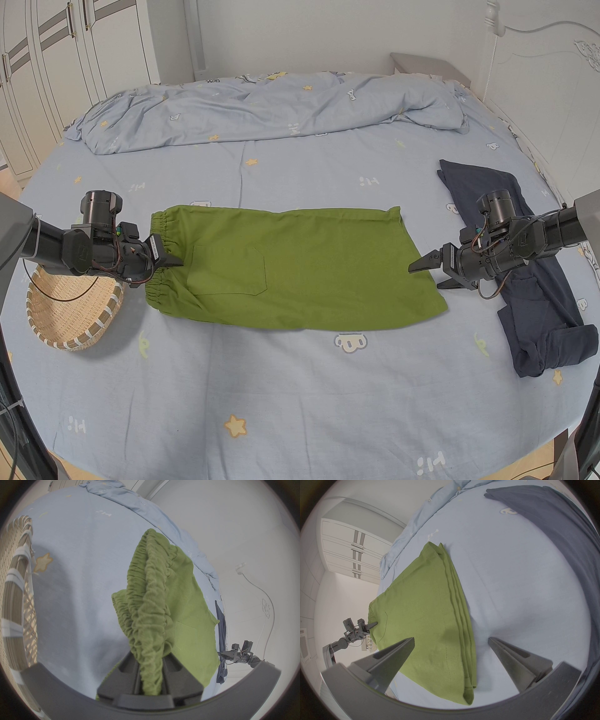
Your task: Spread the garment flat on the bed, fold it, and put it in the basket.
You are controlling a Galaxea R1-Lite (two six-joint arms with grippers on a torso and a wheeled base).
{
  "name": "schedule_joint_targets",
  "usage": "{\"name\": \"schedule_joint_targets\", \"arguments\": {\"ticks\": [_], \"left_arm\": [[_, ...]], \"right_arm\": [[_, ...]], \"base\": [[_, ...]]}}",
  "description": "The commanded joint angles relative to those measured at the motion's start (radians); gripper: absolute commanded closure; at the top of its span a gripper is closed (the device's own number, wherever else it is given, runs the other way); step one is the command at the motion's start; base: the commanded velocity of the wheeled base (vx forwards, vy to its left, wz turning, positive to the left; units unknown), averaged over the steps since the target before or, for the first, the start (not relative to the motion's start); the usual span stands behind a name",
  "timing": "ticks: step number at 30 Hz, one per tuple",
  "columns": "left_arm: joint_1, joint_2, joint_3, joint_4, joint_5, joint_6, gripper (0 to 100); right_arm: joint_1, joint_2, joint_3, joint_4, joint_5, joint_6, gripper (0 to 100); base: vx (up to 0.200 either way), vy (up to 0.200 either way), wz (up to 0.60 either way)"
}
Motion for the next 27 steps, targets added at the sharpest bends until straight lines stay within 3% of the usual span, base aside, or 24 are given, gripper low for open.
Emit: {"name": "schedule_joint_targets", "arguments": {"ticks": [1, 6, 20, 21, 27], "left_arm": [[0.001, -0.004, 0.000, -0.001, 0.000, 0.000, 100], [0.001, -0.004, 0.000, -0.001, 0.000, 0.000, 100], [0.003, -0.003, -0.002, -0.001, 0.001, 0.000, 100], [0.003, -0.003, -0.002, -0.001, 0.000, 0.000, 100], [0.003, -0.004, -0.002, -0.001, 0.001, 0.000, 100]], "right_arm": [[0.009, 0.016, 0.004, 0.003, 0.007, 0.001, 0], [0.009, 0.014, 0.007, 0.006, 0.057, 0.003, 0], [0.035, 0.014, 0.029, 0.003, 0.068, 0.000, 0], [0.035, 0.014, 0.029, 0.003, 0.068, 0.000, 100], [0.023, 0.029, 0.019, 0.002, 0.065, 0.000, 100]], "base": [[0.000, 0.000, 0.00], [0.000, 0.000, 0.00], [0.000, 0.000, 0.00], [0.000, 0.000, 0.00], [0.000, 0.000, 0.00]]}}
